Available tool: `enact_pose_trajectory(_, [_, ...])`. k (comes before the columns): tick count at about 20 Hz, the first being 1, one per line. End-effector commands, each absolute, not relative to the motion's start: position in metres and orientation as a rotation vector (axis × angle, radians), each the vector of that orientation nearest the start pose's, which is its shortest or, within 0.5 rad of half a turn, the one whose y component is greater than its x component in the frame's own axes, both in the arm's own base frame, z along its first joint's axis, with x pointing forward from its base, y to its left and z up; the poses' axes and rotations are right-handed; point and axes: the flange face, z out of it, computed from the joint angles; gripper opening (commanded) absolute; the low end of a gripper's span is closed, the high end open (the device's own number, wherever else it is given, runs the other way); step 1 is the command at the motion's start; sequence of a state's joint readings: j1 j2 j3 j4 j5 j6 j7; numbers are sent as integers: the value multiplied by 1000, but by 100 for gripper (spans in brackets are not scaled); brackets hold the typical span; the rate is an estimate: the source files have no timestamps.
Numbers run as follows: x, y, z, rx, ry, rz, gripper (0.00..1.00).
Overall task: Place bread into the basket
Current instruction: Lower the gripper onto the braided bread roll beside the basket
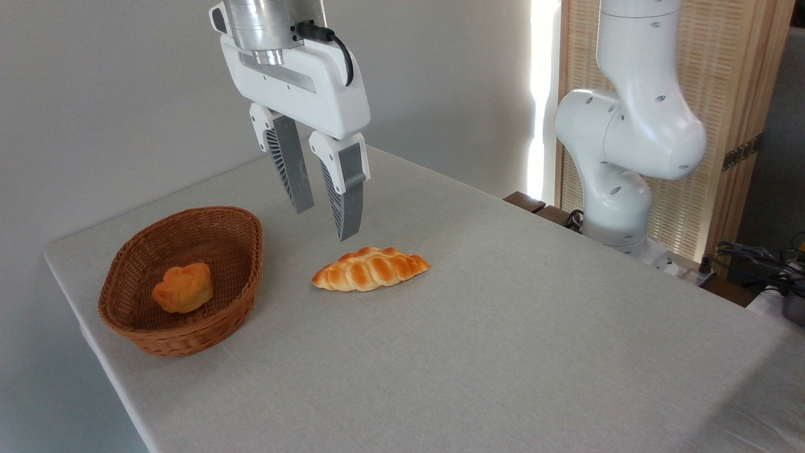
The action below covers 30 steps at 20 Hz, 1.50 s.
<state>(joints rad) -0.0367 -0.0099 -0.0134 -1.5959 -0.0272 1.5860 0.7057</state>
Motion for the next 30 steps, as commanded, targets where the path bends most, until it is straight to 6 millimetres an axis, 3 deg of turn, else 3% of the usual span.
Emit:
enact_pose_trajectory(1, [553,-29,624,-2935,1179,-27,100])
enact_pose_trajectory(11, [546,-31,625,-2947,1186,-32,100])
enact_pose_trajectory(14, [532,-54,614,-2932,1253,-22,100])
enact_pose_trajectory(20, [506,-128,560,-2746,1672,134,100])
enact_pose_trajectory(23, [495,-158,523,-2687,1768,256,100])
enact_pose_trajectory(30, [480,-189,441,-2620,1847,329,100])
